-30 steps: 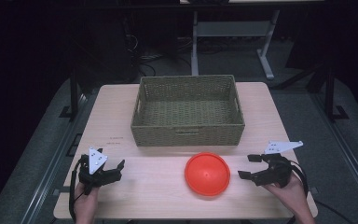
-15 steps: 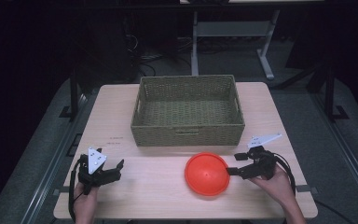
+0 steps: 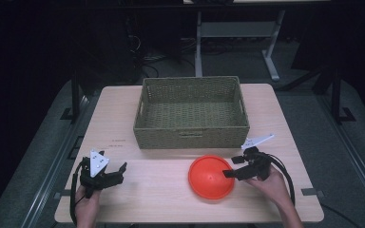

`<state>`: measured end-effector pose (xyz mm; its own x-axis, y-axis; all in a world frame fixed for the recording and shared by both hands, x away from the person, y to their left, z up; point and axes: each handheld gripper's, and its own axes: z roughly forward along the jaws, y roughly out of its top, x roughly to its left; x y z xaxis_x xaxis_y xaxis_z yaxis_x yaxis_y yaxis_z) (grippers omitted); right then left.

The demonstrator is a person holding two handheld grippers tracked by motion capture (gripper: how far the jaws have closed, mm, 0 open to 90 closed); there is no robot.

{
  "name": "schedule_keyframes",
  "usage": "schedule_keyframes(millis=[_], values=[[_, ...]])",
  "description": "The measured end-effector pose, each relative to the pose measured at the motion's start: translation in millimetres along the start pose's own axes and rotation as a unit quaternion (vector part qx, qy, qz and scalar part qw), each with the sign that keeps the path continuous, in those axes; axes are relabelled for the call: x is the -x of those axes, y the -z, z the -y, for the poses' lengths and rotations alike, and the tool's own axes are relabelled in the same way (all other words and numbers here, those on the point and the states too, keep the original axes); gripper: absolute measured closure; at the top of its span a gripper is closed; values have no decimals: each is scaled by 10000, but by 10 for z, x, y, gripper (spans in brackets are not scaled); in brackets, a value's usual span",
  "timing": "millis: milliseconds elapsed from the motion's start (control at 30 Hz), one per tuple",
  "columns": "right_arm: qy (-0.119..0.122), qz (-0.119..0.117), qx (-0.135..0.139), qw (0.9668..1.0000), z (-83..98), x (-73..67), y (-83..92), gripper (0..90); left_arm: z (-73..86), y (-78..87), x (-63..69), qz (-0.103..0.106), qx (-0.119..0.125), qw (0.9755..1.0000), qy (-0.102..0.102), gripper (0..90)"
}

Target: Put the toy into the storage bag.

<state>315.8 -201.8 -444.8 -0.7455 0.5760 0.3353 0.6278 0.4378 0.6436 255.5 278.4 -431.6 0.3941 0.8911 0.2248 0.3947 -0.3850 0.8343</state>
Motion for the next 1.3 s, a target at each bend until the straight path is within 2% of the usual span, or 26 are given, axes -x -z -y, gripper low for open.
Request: schedule_keyframes(millis=[133,300,500,667,833,1167,1300], values=[[-48,23,-14,10000,13,18,-24,238,-3,0,3,5,-4,10000,-1,128],[-101,-42,-192,9998,53,47,-103,283,-1,3,-1,-7,-4,10000,-10,128],[-162,-62,-192,9997,53,55,-128,341,-2,6,-3,-14,-13,10000,-7,128],[-159,-36,-247,9996,60,66,-150,397,-2,10,-6,-20,-25,10000,-23,128],[-124,-15,-317,9994,63,57,-176,411,-2,8,-6,-15,-18,10000,-12,128],[-166,-68,-236,9996,72,77,-193,442,-7,3,8,10,-5,10000,-17,128],[-110,-57,-186,9998,69,66,-187,464,-9,2,2,-2,-9,10000,-17,128]])
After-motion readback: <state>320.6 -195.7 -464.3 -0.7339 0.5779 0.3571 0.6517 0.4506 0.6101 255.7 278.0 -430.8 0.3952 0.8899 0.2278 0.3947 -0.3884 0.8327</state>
